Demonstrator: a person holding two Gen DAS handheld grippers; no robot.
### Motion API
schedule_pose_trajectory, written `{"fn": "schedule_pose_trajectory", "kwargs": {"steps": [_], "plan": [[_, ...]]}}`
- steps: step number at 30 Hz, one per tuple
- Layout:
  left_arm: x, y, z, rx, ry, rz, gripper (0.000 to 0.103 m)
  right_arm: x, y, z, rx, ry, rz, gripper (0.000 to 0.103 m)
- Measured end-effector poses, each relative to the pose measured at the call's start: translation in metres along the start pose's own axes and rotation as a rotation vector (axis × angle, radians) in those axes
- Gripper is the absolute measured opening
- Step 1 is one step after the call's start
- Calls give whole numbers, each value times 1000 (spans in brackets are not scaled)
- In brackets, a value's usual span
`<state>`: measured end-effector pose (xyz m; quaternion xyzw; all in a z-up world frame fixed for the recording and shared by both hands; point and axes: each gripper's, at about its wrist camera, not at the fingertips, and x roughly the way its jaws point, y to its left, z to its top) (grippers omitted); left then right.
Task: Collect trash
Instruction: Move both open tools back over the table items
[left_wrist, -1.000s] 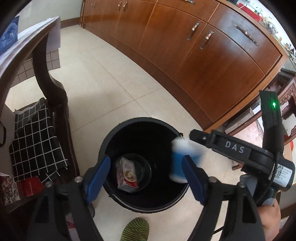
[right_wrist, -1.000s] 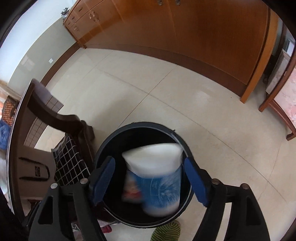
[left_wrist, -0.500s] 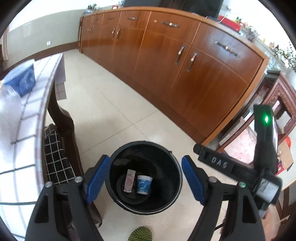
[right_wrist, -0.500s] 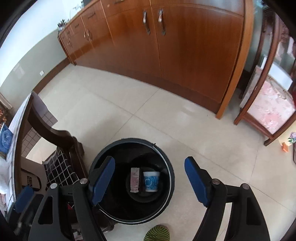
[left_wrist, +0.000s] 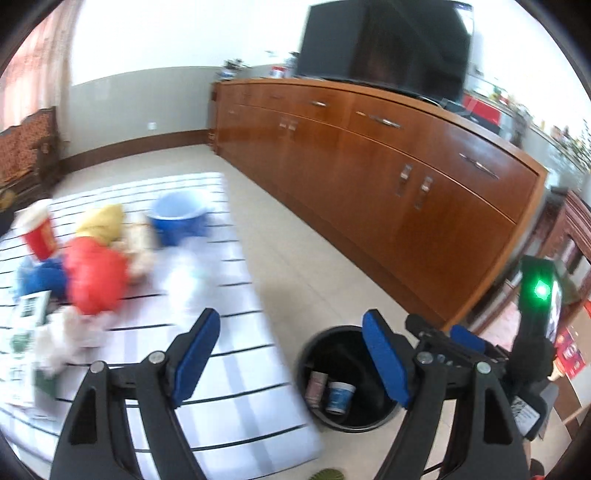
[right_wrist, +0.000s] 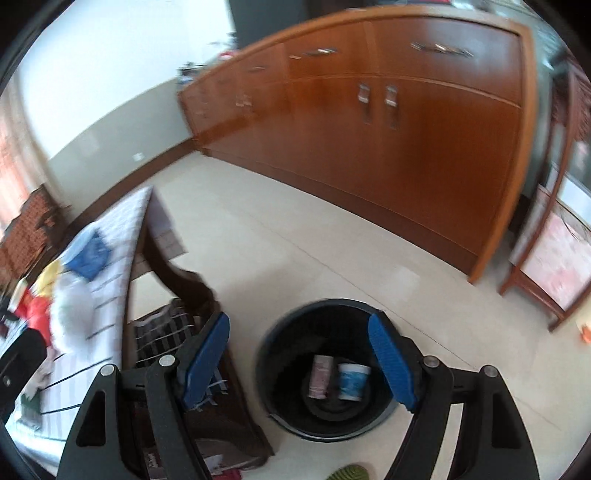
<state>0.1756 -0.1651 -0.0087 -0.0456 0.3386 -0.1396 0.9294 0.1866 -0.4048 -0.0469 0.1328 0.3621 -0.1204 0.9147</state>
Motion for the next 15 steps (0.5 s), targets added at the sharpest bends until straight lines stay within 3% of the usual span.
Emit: {"fn": "schedule_pose_trajectory", "kwargs": {"steps": [7, 15], "plan": [[-24, 65, -2, -70, -24, 135, 81, -5, 65, -1, -97, -12, 118, 80], [-48, 111, -14, -106, -35, 233, 81, -4, 116, -5, -157, -11, 197, 80]]}}
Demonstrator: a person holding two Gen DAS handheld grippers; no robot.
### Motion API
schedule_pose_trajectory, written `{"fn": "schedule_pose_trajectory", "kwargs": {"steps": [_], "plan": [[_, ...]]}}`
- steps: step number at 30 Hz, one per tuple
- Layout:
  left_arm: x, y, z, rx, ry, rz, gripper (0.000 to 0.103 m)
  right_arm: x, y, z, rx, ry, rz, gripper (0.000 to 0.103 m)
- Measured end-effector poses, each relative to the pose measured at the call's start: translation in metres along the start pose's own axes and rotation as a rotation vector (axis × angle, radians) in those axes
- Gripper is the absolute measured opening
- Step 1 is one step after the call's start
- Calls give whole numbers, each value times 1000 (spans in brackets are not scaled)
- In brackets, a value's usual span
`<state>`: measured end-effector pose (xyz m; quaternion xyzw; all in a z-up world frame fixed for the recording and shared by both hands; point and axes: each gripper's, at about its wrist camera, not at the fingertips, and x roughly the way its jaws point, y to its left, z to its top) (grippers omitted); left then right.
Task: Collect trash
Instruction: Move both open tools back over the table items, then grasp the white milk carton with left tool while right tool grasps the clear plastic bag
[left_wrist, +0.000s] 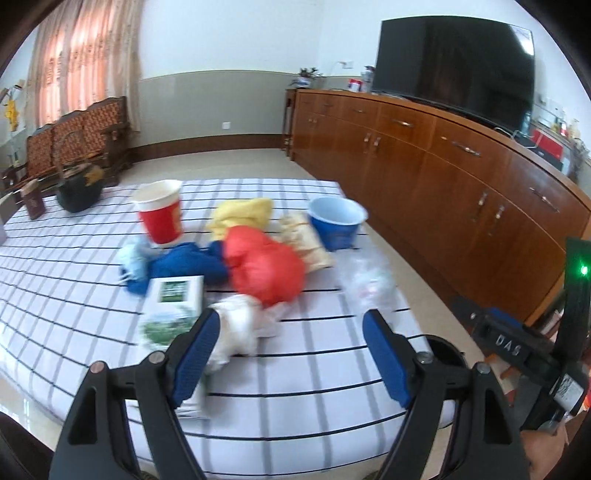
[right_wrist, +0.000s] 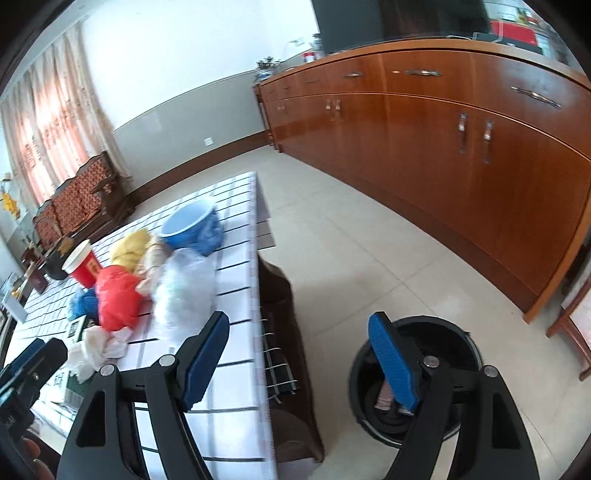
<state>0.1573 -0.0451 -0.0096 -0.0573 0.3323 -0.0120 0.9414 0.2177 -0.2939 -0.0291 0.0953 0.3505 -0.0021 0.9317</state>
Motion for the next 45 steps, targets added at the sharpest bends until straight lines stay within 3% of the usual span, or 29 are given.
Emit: {"fn": "schedule_pose_trajectory", "kwargs": {"steps": [13, 25, 34, 37, 40, 45], "plan": [[-4, 56, -17, -55, 25, 82, 81, 14, 70, -5, -95, 10, 71, 80], [14, 71, -37, -44, 89, 97, 81, 23, 87, -13, -135, 33, 71, 80], [23, 80, -45, -39, 95, 94, 81, 32, 93, -13, -142, 53, 63, 80], [27, 83, -46, -45, 93, 90, 76, 35, 95, -13, -145, 54, 58, 80], [28, 88, -47, -66, 91, 84, 60, 38, 95, -12, -141, 58, 56, 80], [31, 90, -45, -64, 84, 92, 59, 46, 98, -10, -141, 66, 51, 80]]}}
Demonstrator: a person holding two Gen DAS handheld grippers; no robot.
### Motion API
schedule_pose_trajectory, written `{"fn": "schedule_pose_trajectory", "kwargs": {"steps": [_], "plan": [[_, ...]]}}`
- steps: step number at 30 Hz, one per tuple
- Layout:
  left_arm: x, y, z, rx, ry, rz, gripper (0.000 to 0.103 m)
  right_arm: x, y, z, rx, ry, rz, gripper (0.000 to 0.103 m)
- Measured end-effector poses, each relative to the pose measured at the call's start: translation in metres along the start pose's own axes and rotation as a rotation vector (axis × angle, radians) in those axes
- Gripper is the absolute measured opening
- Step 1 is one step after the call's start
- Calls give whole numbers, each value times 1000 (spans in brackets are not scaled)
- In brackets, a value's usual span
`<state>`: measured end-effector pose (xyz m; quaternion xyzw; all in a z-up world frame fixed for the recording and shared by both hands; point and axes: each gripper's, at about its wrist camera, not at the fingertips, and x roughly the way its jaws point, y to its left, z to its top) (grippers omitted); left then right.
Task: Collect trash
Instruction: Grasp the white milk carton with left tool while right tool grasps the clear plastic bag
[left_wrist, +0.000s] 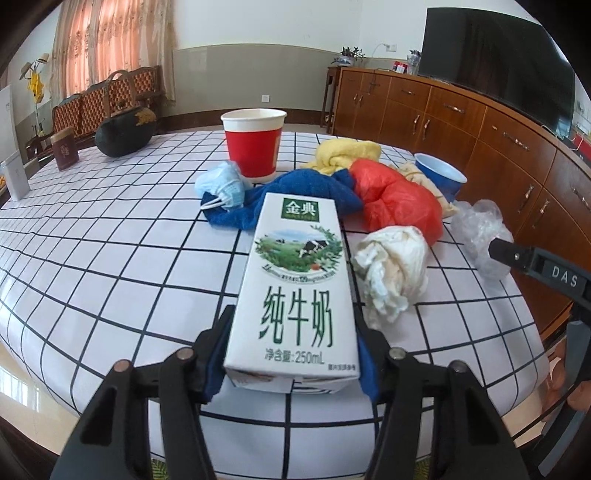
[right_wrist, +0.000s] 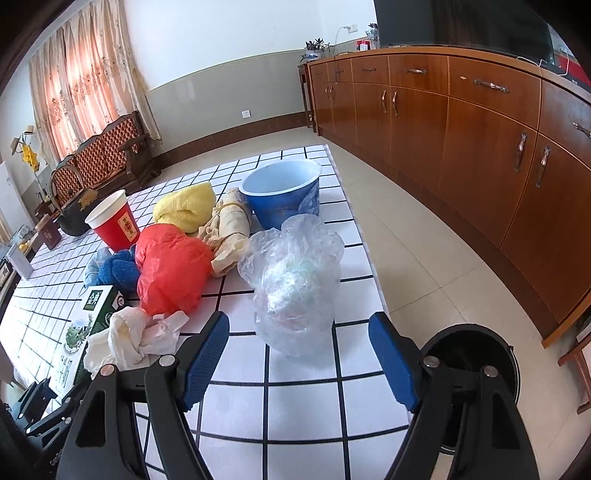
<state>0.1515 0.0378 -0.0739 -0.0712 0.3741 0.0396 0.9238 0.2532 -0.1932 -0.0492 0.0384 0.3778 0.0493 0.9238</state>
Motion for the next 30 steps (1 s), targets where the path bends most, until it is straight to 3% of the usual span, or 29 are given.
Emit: {"fn": "schedule_pose_trajectory", "kwargs": {"steps": [12, 14, 15, 16, 22, 30], "plan": [[13, 3, 8, -15, 8, -27, 58, 28, 1, 12, 18, 29, -3, 79], [12, 4, 8, -18, 3, -34, 58, 31, 3, 11, 4, 35, -4, 66], [12, 4, 8, -21, 0, -36, 58, 33, 3, 11, -3, 42, 0, 53], [11, 5, 7, -27, -2, -40, 57, 34, 3, 10, -5, 46, 9, 50], [-1, 9, 8, -43, -46, -45, 57, 26, 5, 9, -34, 17, 18, 43], [-24, 4, 15, -36, -88, -70, 57, -4, 1, 6, -56, -45, 50, 42]]}}
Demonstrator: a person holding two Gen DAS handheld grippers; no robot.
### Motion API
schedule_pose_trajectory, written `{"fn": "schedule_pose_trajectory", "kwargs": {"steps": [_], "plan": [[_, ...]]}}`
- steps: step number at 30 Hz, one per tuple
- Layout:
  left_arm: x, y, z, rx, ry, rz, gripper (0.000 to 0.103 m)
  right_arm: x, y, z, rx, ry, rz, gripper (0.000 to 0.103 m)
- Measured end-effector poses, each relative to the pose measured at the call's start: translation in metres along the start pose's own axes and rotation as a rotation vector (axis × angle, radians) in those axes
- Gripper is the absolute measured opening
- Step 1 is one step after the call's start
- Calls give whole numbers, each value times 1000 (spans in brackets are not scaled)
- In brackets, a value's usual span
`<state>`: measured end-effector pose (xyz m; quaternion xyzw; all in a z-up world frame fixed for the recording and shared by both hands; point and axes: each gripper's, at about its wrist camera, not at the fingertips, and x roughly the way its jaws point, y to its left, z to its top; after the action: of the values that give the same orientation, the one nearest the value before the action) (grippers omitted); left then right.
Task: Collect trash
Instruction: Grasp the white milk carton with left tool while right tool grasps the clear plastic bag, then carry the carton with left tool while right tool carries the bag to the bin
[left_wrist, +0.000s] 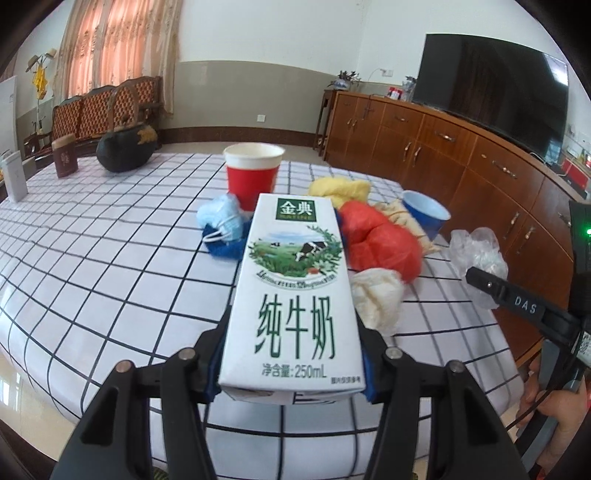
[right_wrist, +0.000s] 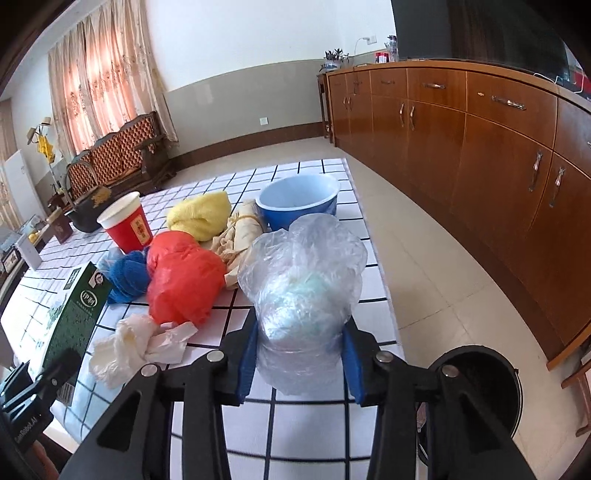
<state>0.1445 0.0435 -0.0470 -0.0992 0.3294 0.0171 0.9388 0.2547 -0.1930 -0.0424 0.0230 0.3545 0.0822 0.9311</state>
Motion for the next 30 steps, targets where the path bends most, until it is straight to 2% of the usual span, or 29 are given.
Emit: {"fn": "schedule_pose_trajectory", "kwargs": {"steps": [14, 30], "plan": [[-2, -67, 4, 79, 10, -124, 57, -34, -48, -21, 46, 1, -27, 42], [16, -197, -8, 228, 94, -354, 57, -68, -168, -61, 260, 24, -187, 42]]}}
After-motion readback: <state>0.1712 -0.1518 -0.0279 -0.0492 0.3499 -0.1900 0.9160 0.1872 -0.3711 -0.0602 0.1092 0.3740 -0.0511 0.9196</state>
